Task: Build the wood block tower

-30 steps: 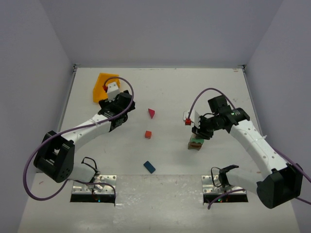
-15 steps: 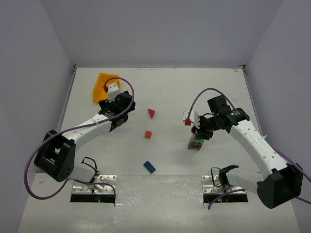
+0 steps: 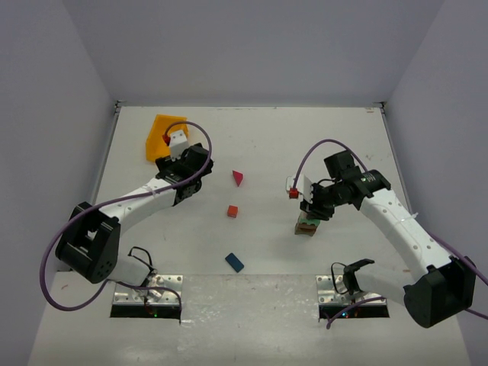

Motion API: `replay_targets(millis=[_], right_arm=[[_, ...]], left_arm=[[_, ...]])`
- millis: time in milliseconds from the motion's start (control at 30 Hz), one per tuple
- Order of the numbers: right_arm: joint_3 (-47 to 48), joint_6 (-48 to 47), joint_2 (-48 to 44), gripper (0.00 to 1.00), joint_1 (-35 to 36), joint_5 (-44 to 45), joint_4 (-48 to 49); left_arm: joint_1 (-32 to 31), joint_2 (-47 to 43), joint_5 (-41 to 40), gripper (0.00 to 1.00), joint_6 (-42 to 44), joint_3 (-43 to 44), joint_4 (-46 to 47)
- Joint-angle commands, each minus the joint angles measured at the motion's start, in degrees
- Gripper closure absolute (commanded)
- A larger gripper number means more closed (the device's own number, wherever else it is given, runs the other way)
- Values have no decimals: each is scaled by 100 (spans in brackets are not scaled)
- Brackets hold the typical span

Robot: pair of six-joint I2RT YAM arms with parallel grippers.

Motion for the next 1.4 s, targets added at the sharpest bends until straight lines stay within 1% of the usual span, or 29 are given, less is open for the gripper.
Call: replay_targets(millis=[0, 67, 200, 1100, 1300, 1367], right_arm=[[106, 67, -116, 82, 42, -72, -34], [97, 74, -124, 80, 45, -63, -8], [60, 121, -119, 78, 45, -18, 77], [-123, 215, -223, 76, 38, 44, 303], [-190, 255, -262, 73, 40, 60, 393], [-158, 259, -277, 71, 45, 43, 374]], left_arm=[[40, 27, -71, 0, 34, 257, 104], [35, 27, -57, 0, 34, 273, 99], [35, 27, -48, 0, 34, 272, 85], [35, 45, -39, 0, 34, 263, 33], [44, 45, -17, 0, 25, 265, 28], [35, 45, -13, 0, 25, 265, 25]])
